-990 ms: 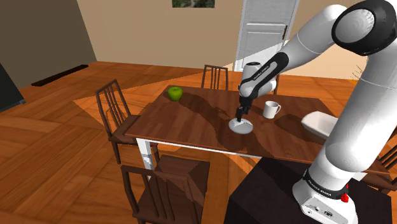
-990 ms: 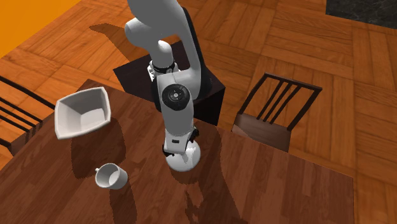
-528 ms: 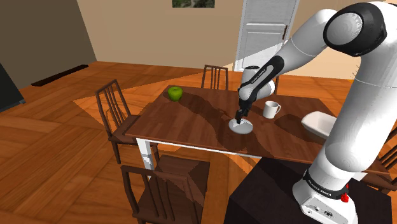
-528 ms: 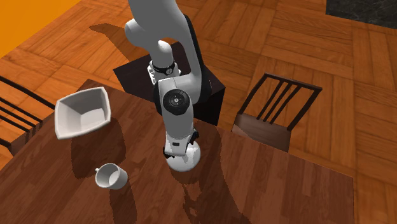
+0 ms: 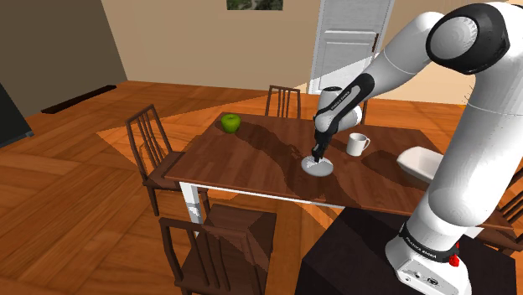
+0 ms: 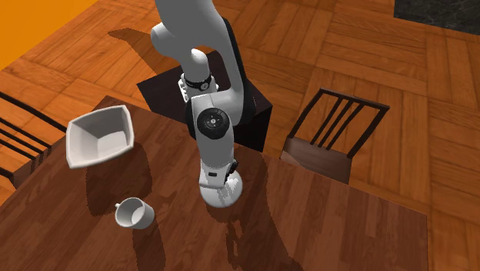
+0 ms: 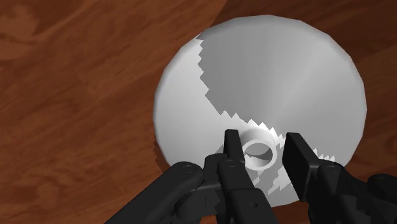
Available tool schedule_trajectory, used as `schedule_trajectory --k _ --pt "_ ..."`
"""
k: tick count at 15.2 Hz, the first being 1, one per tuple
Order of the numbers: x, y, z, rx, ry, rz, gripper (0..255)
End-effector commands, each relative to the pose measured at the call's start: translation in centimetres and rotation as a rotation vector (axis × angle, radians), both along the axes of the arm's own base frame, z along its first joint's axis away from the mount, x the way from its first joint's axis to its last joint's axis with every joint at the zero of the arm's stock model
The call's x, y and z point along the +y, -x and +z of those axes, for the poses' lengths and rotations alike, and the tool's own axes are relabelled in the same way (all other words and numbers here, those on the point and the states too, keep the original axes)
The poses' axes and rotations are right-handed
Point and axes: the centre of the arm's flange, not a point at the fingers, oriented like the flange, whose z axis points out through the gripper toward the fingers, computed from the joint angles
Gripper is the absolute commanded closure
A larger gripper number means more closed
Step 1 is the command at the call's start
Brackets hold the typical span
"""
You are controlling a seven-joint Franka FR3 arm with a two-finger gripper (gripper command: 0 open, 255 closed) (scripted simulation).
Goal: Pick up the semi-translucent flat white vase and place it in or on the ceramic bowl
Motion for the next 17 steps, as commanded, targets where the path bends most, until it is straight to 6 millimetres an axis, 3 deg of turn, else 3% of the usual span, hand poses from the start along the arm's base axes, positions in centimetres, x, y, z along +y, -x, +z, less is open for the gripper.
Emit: schedule_trajectory --k 1,5,17 --pt "0.0 0.0 0.0 0.001 0.0 0.0 255" --pt "0.0 0.0 0.0 0.001 0.0 0.0 255" --pt "0.0 0.0 6.3 0.001 0.0 0.0 255"
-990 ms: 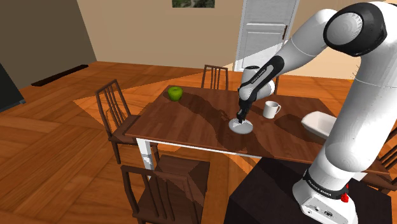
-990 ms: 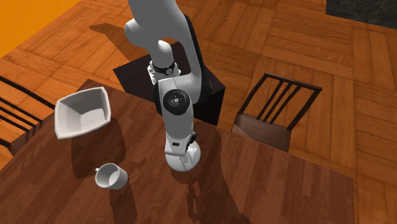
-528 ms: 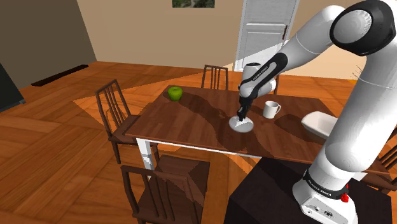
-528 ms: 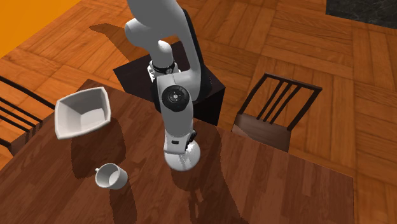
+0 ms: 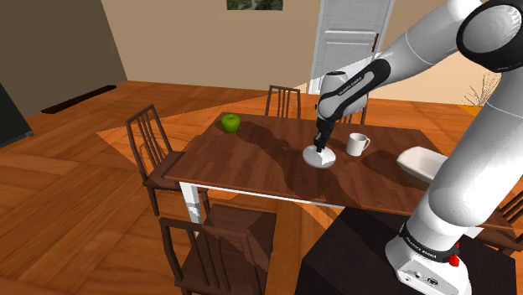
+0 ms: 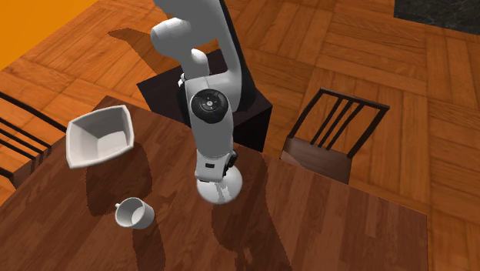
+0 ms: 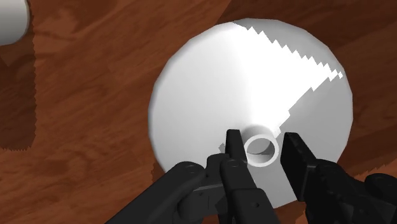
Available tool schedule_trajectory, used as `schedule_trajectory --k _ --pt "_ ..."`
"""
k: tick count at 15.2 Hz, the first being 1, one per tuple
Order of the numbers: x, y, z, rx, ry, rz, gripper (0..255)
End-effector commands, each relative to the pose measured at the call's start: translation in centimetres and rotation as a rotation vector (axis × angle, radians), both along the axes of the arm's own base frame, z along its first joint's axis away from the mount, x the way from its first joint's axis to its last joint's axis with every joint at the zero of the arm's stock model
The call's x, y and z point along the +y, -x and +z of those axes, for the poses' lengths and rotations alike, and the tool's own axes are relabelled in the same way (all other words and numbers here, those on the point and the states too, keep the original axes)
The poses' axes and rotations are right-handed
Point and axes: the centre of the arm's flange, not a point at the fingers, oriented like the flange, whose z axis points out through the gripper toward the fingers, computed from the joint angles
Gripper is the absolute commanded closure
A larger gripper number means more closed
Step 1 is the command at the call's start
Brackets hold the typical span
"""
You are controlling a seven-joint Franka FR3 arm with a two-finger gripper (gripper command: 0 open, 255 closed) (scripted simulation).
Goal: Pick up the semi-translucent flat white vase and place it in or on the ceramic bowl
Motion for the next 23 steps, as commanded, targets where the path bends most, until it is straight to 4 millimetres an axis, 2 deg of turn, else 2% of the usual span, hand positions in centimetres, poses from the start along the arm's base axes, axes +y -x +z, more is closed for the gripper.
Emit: schedule_trajectory --k 1,22,23 --pt "-0.1 -0.1 1.0 0.0 0.0 0.0 255" --pt "-0.1 -0.1 11.9 0.0 0.0 0.0 255" --pt "-0.8 1.0 12.0 0.0 0.0 0.0 255"
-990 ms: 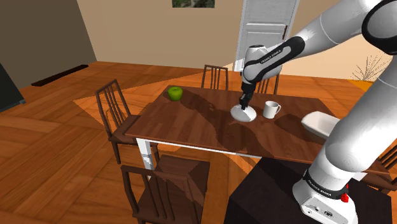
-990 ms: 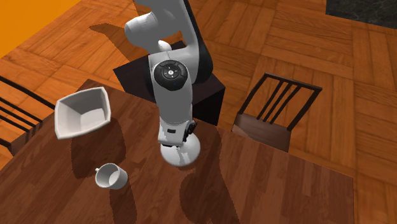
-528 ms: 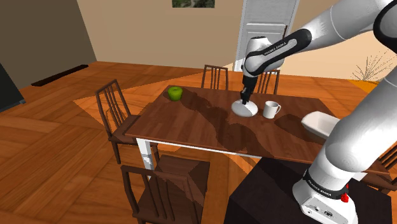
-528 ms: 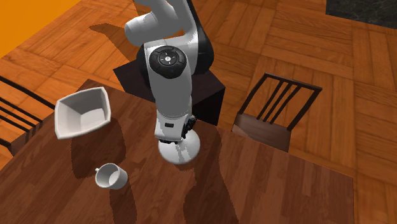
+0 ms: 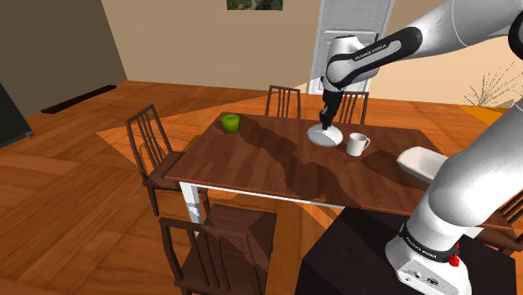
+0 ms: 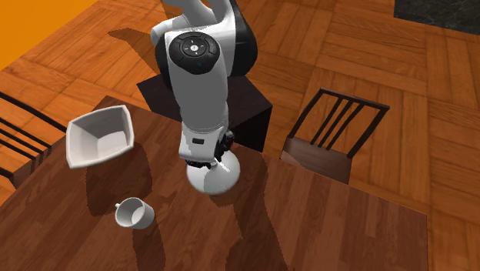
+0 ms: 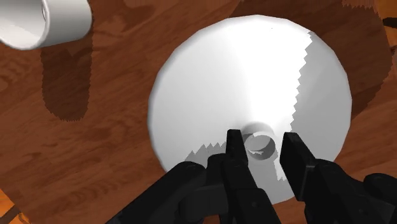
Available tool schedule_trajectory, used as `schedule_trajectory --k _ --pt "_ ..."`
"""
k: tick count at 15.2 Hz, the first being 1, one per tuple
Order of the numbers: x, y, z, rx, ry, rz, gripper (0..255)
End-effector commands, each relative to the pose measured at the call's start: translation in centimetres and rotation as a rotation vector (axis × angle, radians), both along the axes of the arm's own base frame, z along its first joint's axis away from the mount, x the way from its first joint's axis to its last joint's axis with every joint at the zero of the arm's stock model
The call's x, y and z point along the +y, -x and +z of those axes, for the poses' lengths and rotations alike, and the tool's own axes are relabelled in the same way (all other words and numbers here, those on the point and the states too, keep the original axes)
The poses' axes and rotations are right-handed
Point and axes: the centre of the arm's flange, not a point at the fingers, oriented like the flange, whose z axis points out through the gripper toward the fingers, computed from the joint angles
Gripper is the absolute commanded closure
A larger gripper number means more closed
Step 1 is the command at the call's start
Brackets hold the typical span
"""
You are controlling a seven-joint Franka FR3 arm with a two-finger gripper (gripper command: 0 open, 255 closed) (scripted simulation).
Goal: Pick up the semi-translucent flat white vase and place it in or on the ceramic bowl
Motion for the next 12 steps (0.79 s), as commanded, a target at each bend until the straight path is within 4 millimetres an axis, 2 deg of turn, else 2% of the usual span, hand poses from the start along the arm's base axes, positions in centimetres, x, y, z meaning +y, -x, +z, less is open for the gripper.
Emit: schedule_trajectory --k 1,12 --pt "-1.1 1.7 0.4 0.0 0.0 0.0 255" --pt "-9.5 13.5 1.7 0.0 0.0 0.0 255"
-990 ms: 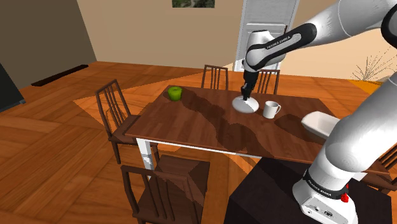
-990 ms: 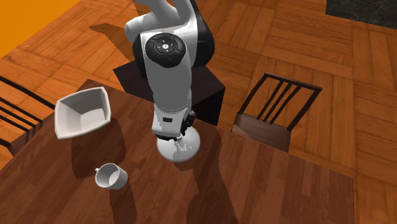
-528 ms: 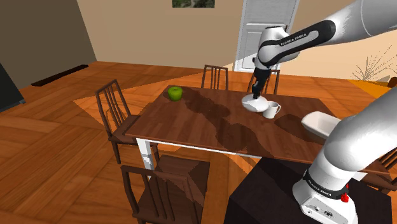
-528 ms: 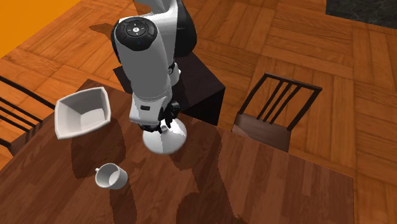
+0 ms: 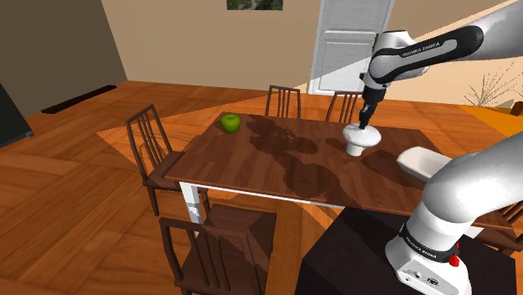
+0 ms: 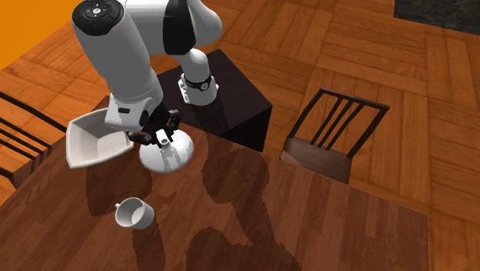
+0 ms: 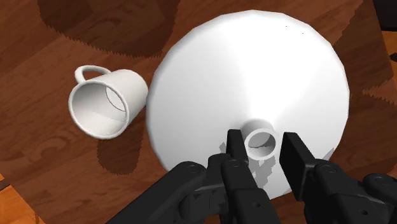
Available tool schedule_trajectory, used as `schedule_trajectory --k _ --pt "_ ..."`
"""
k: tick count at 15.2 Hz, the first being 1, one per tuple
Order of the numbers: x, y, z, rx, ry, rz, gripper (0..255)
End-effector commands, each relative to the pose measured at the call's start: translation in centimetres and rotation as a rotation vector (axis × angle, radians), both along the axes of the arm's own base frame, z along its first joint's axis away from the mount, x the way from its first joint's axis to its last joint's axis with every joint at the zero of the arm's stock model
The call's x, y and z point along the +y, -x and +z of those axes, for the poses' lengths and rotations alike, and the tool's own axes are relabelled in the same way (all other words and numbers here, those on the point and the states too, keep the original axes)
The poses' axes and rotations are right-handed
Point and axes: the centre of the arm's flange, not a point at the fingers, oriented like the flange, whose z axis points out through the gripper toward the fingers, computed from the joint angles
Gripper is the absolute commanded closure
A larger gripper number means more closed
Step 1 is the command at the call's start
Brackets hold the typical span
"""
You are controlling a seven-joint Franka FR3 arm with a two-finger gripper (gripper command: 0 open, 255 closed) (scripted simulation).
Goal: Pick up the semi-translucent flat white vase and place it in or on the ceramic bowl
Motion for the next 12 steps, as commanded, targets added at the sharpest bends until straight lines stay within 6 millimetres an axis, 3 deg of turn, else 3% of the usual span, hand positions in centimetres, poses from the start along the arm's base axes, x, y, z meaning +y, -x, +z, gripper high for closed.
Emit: schedule_trajectory --k 1,12 --pt "-1.7 2.4 0.0 0.0 0.0 0.002 255" --pt "-10.1 14.2 1.3 0.0 0.0 0.002 255"
